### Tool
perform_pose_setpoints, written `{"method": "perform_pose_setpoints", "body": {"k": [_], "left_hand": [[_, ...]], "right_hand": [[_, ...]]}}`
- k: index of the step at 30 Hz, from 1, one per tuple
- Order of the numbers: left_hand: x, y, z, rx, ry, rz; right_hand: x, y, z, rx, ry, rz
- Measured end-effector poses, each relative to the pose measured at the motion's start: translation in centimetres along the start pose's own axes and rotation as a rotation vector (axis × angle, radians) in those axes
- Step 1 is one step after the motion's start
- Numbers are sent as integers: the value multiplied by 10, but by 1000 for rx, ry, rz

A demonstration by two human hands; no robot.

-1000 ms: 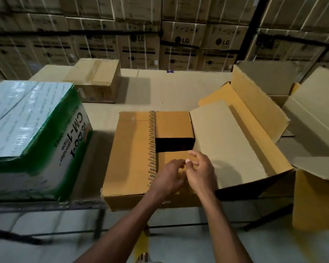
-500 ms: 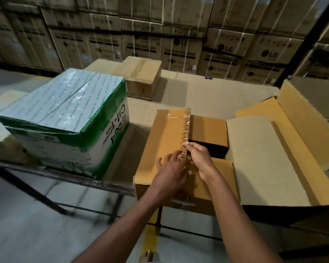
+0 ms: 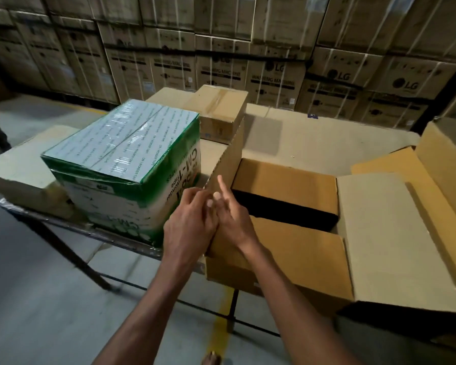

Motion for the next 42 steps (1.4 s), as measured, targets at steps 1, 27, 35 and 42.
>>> {"method": "perform_pose_setpoints", "body": {"k": [1,27,35,42], "left_hand": [[-3,-2,12,9,-43,-11],[-1,105,-32,17,245,240],[17,129,2,157,5,302],[31,134,3,30,-107,451]], "right_hand": [[-4,14,-1,-27,-19,43],[16,-145,-164,-700,262,-64],[4,-181,-170,-674,320,-145],[1,-213,-111,-642,152,-236]]}}
Point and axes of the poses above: each hand's wrist, its own x-axis towards the middle knuckle, its own y-axis out of the palm, z = x × y, the point moved 10 cm from there along x, towards the middle knuckle, and after that the axes turned 12 degrees about -z, right-handed, at the moved point
